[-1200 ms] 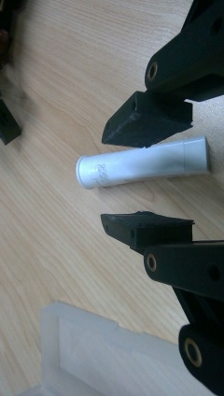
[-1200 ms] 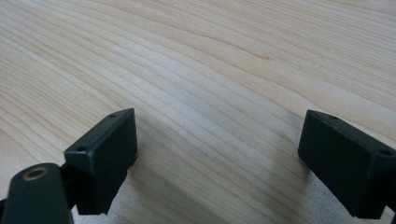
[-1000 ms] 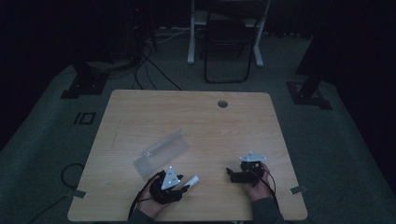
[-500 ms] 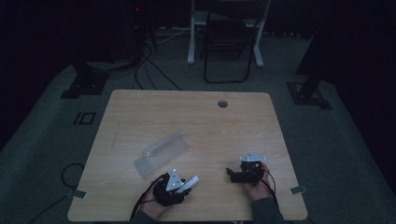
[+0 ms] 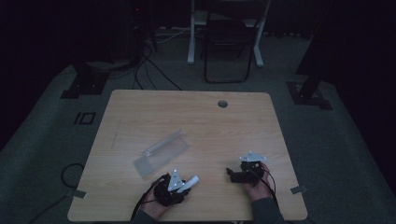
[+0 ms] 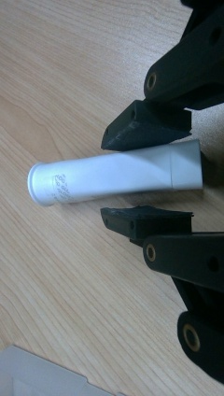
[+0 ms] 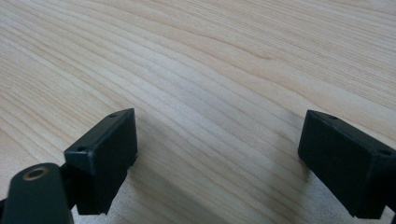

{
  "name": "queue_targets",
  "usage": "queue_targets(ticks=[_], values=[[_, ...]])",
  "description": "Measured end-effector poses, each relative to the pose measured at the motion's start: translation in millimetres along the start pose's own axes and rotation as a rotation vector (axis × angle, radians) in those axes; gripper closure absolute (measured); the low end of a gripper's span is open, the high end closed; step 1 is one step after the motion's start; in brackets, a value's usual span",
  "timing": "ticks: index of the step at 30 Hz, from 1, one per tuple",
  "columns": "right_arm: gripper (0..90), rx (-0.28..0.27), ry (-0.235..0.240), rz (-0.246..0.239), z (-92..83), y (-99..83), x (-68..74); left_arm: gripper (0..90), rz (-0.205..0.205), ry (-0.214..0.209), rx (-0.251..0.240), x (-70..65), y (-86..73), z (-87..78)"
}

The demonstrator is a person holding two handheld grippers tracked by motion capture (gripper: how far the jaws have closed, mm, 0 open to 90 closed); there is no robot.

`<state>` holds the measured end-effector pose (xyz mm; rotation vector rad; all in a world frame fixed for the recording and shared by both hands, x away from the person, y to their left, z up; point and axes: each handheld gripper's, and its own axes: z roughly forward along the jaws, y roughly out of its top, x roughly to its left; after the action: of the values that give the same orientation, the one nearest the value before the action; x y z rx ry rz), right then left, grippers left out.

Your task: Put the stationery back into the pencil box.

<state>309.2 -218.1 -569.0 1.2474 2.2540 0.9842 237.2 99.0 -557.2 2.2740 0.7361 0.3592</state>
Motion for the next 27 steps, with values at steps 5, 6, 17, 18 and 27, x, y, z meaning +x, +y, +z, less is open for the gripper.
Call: queue_targets(ticks=[5, 6, 17, 18, 27], values=[[11.5, 0.0, 0.0, 0.001, 0.0, 0.0, 0.1, 63.6, -0.011, -0.013, 0.002, 1.6, -0.1, 0.0], [11.5, 0.0, 0.0, 0.001, 0.0, 0.0, 0.1, 63.6, -0.013, -0.014, 0.003, 1.8, 0.0, -0.1], [11.5, 0.0, 0.0, 0.001, 0.0, 0.0, 0.1, 70.1, -0.028, -0.017, 0.013, 5.2, 0.8, -0.7], [11.6, 0.0, 0.0, 0.001, 0.0, 0.0, 0.1, 70.1, -0.027, -0.017, 0.013, 5.2, 0.9, -0.7], [11.5, 0.0, 0.0, 0.001, 0.0, 0.0, 0.0, 70.6, -0.019, -0.004, 0.019, 4.0, 1.3, -1.5]])
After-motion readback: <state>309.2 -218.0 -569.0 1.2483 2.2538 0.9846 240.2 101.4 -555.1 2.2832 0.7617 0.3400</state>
